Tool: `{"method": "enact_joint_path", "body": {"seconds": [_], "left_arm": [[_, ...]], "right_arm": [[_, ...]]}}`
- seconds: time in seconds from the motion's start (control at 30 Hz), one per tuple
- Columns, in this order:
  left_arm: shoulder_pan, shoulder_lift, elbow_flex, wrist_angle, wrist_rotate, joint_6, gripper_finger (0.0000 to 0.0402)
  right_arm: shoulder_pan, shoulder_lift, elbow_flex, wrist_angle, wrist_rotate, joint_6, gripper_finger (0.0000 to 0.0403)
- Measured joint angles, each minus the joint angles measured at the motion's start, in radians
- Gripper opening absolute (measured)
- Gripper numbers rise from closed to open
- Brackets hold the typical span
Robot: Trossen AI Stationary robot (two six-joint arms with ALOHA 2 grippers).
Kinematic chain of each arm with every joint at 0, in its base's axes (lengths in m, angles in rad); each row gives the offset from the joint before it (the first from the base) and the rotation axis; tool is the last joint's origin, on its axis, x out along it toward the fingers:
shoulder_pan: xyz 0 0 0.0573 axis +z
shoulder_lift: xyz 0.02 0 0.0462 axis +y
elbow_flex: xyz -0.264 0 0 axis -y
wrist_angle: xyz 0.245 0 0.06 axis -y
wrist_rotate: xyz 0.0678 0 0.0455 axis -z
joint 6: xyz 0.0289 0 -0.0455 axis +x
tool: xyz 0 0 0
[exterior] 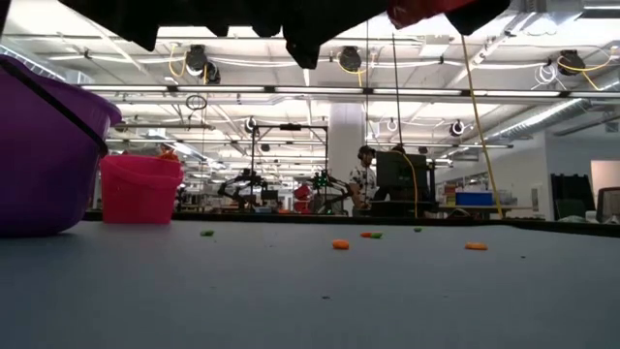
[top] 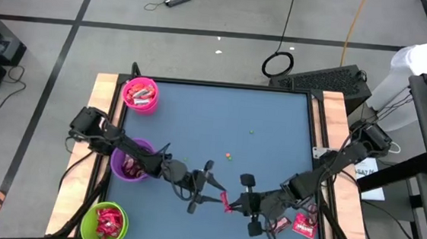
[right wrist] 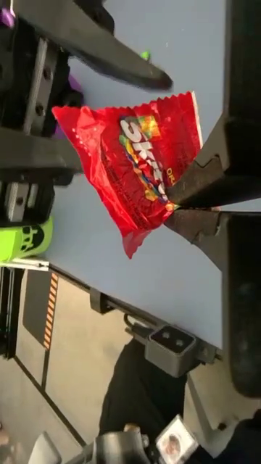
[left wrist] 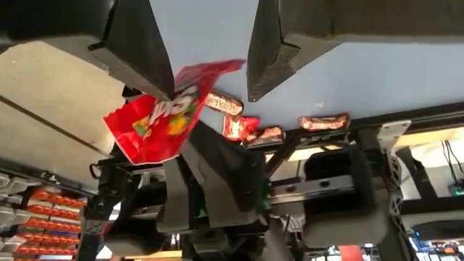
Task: Organize candy in baskets
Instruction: Put the red candy into the green bucket
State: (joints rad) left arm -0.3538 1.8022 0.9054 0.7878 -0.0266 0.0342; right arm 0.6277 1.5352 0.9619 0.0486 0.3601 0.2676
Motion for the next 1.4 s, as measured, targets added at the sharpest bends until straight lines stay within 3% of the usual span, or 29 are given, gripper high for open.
{"method": "enact_joint_path", "body": {"seconds": [0.3, 0.4, 0.53, 0.63, 0.8, 1.1, 1.4], "left_arm": [[0.0, 0.024, 0.047, -0.01, 0.15, 0.003, 0.0176], [0.0, 0.024, 0.048, -0.009, 0.153, 0.007, 0.0149], [0.002, 0.024, 0.048, -0.011, 0.152, 0.008, 0.0085], [0.006, 0.023, 0.048, -0.032, 0.151, 0.008, 0.0033], [-0.001, -0.012, 0.048, -0.123, 0.147, 0.024, 0.0027], [-0.043, -0.161, 0.076, -0.485, 0.064, 0.026, 0.0034], [-0.118, -0.307, 0.187, -0.973, 0.018, -0.042, 0.0025]], "right_arm": [[-0.029, -0.001, 0.0, -0.002, -0.003, 0.008, 0.0], [-0.048, 0.0, 0.001, -0.002, -0.047, 0.038, 0.0], [-0.06, 0.002, 0.001, 0.01, -0.032, 0.076, 0.0004], [-0.064, 0.002, 0.001, 0.004, -0.031, 0.141, 0.0028], [-0.055, -0.004, 0.0, 0.003, -0.026, 0.183, 0.009], [0.034, -0.084, 0.002, -0.055, -0.051, 0.187, 0.0191], [0.083, -0.106, 0.002, -0.15, -0.049, 0.322, 0.0203]]}}
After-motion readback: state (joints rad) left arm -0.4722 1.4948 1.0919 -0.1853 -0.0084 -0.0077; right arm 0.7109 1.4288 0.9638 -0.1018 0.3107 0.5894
